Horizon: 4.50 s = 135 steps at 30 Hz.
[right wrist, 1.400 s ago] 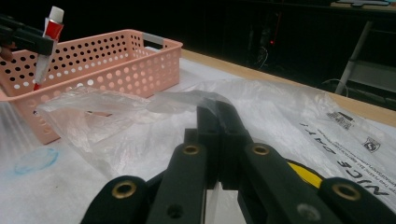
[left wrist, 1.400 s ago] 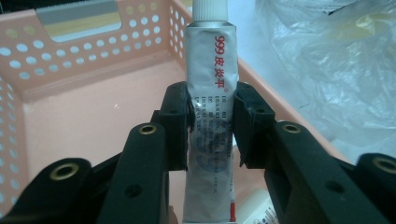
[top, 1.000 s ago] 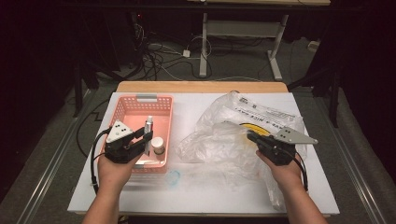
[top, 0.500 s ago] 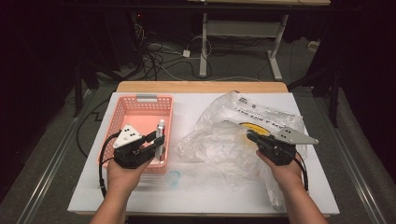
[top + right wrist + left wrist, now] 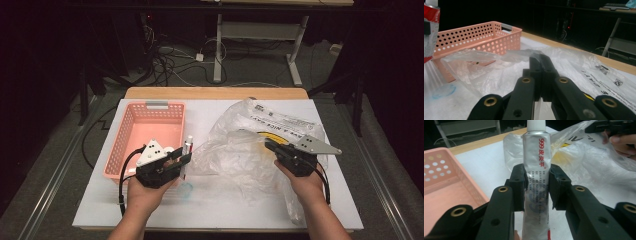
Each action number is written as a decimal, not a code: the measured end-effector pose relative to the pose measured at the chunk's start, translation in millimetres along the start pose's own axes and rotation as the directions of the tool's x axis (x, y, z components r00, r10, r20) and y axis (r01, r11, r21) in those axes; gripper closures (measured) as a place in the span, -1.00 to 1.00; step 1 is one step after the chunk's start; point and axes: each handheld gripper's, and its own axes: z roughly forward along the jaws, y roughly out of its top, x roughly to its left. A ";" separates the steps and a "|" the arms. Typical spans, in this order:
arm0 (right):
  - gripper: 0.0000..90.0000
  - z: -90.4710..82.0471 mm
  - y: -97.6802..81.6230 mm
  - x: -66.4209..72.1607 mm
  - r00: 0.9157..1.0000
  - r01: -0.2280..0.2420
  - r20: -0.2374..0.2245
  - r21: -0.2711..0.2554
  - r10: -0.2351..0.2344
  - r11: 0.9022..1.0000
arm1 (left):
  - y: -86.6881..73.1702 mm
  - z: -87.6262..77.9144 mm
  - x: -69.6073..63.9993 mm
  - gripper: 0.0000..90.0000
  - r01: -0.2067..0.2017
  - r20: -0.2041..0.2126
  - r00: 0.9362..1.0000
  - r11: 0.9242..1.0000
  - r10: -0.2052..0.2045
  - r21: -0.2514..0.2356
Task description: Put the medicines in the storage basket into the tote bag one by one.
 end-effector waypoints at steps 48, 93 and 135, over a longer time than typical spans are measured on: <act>1.00 -5.4 5.9 -2.1 1.000 -0.027 0.014 -0.048 0.028 0.998 | 18.5 140.1 -45.2 0.49 -0.093 0.027 0.995 0.990 0.091 0.108; 1.00 1.7 10.7 -0.7 1.000 -0.029 -0.009 -0.069 0.029 0.997 | 15.8 219.3 -67.5 0.49 -0.089 0.059 0.995 0.980 0.080 0.178; 1.00 -0.8 3.7 -1.2 1.000 -0.022 -0.002 -0.035 0.022 0.999 | -14.8 128.3 -68.3 -0.91 -0.070 0.199 0.979 0.992 0.048 0.103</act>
